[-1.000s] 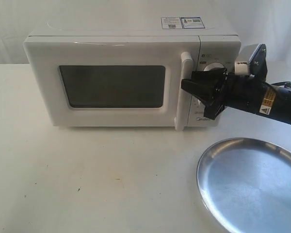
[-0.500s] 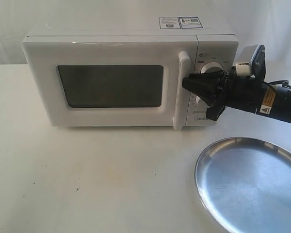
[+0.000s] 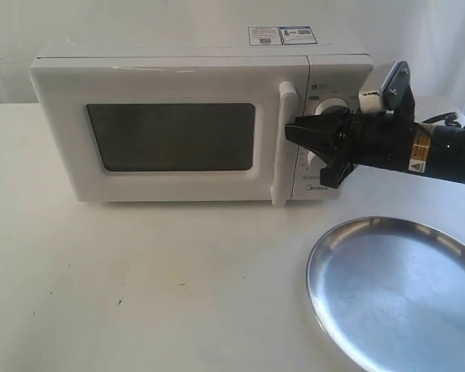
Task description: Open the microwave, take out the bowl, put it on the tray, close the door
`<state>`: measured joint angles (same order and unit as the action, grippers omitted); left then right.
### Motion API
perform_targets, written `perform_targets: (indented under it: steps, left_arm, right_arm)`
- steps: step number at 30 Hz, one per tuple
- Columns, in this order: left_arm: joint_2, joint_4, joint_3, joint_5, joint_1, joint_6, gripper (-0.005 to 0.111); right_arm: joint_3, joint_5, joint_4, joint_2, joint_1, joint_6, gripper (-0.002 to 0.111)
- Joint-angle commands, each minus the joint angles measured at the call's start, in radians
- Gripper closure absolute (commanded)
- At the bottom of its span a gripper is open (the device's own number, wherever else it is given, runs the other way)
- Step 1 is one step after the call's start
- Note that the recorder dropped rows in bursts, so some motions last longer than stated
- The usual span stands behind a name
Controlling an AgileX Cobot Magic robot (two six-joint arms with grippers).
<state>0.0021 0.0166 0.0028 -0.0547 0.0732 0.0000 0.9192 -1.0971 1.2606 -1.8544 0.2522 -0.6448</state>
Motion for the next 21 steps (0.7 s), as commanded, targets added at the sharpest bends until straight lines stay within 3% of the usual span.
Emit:
perform_targets:
  steps: [1, 21]
  left_arm:
    - [-0.002, -0.008, -0.003, -0.004, 0.0, 0.0, 0.107]
    - [-0.002, -0.008, -0.003, -0.004, 0.0, 0.0, 0.107]
  right_arm:
    - [-0.002, -0.124, 0.284, 0.016, 0.171, 0.039, 0.108]
    - [-0.257, -0.124, 0.286, 0.253, 0.201, 0.152, 0.108]
